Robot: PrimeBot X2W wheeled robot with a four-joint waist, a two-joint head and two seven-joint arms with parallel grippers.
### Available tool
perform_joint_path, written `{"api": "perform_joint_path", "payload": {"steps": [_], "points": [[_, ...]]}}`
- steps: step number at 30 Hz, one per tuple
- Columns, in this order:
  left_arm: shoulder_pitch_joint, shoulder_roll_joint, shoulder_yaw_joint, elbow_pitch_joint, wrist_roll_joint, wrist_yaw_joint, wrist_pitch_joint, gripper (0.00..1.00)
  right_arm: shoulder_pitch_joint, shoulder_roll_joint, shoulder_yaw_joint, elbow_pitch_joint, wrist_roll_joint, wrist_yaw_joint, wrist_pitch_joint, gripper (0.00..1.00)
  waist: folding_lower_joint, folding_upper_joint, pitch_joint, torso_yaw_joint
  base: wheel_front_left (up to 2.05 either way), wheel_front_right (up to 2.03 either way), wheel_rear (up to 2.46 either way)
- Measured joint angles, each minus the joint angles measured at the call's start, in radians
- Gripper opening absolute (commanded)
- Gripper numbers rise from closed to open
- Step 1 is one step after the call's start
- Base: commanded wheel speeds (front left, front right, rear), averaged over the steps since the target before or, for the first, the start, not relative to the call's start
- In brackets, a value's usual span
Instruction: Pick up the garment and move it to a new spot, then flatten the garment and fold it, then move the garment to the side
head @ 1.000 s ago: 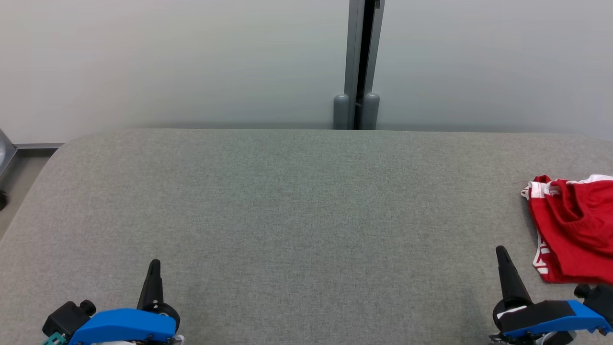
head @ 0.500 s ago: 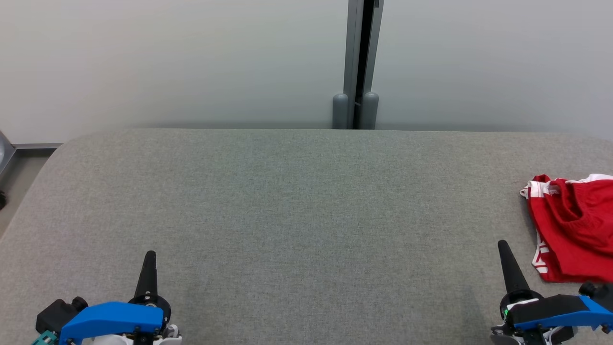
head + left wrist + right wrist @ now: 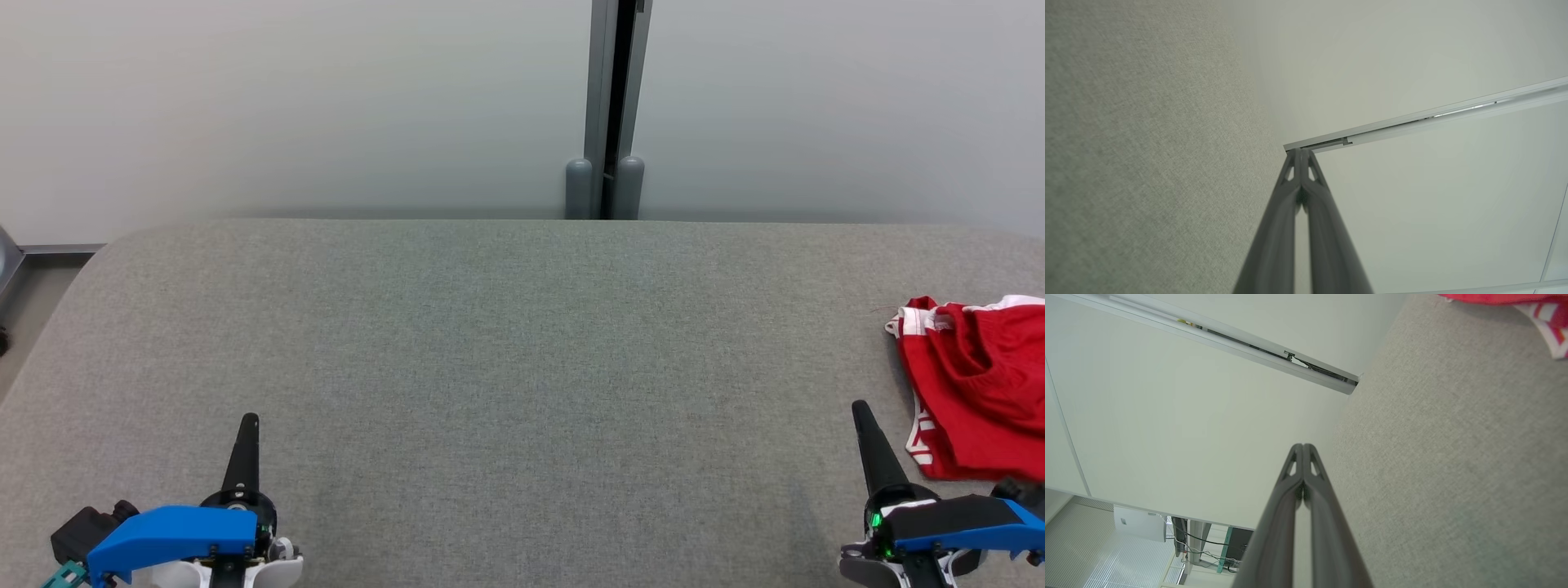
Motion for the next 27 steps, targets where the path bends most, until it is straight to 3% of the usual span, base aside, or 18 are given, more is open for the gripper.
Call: {"api": "perform_joint_path", "payload": {"steps": [27], "points": [[-0.024,-0.013,0.057,-0.02,-0.177,-0.02,0.054,0.0,-0.021,-0.001,-0.016,-0.014,0.23,0.0,0.054,0.0,0.0,0.0,0.003,-0.004,0.0,0.0,0.0]]}}
